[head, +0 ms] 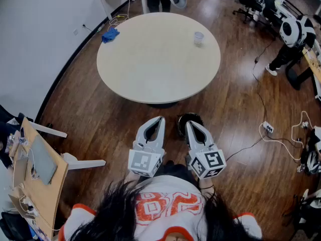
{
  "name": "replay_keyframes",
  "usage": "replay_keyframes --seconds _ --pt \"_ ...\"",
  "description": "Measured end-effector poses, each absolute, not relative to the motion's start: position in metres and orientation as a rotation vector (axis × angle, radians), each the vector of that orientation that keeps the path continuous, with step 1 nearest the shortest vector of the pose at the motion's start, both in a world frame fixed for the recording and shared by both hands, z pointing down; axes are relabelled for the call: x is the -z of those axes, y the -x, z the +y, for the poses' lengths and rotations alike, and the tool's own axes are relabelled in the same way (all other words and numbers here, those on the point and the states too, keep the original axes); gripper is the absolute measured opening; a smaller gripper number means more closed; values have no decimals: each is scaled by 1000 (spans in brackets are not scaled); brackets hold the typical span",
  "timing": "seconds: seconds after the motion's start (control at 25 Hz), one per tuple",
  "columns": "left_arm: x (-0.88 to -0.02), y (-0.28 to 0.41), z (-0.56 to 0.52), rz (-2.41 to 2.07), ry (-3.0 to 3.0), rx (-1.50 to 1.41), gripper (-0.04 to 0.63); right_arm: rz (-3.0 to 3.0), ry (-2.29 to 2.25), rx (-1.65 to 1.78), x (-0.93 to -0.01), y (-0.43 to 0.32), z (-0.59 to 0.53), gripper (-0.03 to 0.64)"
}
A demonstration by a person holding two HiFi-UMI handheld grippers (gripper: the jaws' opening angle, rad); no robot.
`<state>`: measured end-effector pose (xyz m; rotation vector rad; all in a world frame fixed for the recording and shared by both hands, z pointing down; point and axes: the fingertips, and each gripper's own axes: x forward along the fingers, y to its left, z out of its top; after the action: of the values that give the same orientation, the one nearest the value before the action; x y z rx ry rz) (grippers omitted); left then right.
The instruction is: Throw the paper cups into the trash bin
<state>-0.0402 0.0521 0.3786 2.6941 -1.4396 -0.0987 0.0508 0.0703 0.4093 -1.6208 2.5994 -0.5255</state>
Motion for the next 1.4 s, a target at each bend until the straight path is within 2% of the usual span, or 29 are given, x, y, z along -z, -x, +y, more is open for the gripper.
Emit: replay_keyframes --seconds 0.52,1.4 --pt "-373 50 13 -1439 -2723 113 0 2634 1608 581 -419 -27 32 2" --pt "-380 116 -106 -1261 -2752 113 0 2559 1745 516 -410 34 -83 2"
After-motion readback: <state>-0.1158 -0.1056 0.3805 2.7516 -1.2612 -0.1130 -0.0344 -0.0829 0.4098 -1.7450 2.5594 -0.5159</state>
